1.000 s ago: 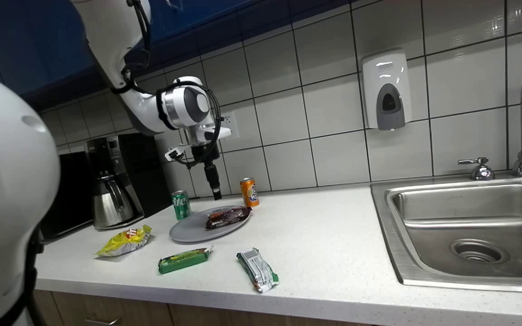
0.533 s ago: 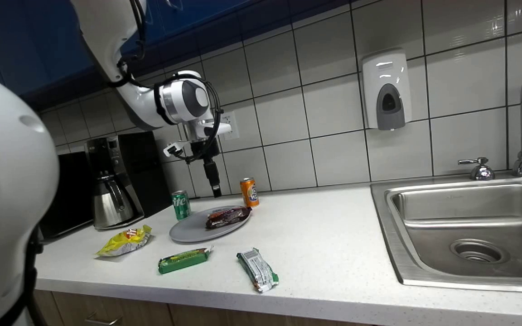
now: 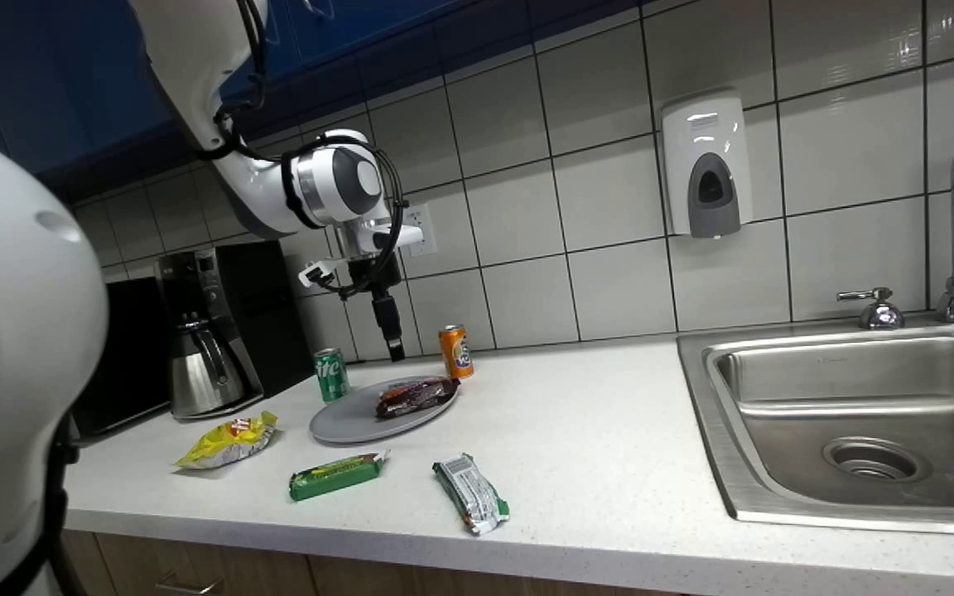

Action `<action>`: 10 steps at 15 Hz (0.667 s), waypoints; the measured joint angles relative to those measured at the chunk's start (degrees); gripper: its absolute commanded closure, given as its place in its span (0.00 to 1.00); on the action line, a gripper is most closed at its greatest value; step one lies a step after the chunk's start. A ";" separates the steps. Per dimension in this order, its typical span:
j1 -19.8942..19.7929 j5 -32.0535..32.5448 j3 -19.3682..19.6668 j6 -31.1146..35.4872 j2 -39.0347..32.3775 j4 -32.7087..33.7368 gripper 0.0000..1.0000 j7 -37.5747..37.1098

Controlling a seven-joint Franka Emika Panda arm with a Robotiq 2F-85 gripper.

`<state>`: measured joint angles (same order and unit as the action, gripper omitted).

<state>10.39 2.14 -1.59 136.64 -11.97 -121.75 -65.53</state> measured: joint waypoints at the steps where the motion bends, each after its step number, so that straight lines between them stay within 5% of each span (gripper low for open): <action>1: 0.00 0.00 0.00 0.00 0.00 0.00 0.00 0.01; 10: 0.24 0.38 0.00 0.14 -0.19 -0.03 0.00 -1.02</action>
<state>10.63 2.52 -1.59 136.78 -12.16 -121.78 -66.55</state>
